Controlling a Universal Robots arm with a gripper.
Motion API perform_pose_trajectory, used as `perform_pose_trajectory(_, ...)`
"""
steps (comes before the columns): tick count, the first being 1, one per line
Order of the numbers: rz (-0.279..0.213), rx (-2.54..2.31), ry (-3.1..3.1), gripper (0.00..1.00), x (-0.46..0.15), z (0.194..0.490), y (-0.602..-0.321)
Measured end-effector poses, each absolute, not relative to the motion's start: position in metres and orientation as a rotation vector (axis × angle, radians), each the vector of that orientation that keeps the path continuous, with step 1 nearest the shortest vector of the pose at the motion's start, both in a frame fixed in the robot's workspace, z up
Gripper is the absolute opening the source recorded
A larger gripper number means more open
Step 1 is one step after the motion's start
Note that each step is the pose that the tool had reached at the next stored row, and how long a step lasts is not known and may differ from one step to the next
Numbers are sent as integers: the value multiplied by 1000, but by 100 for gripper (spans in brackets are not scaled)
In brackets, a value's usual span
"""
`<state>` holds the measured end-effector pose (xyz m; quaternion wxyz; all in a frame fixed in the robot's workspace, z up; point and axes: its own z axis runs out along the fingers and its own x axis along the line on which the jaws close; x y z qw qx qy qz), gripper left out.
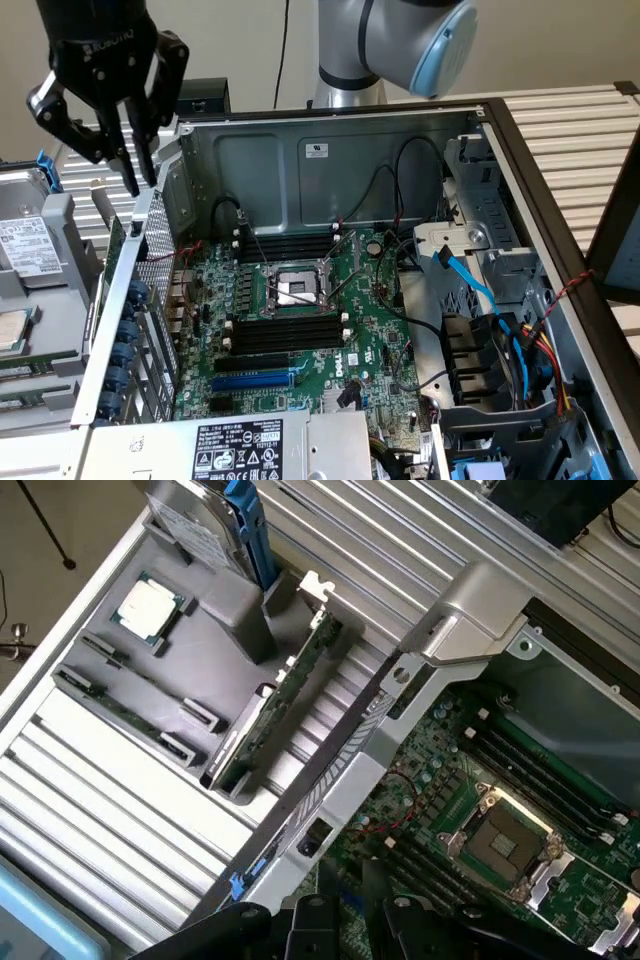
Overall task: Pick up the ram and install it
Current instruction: 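Reach for the ram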
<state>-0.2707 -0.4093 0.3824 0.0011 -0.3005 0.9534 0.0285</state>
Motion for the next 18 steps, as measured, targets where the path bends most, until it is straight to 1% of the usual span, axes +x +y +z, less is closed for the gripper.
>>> perform_pose_trajectory(18,90,-959,2988,25,-352,382,-409)
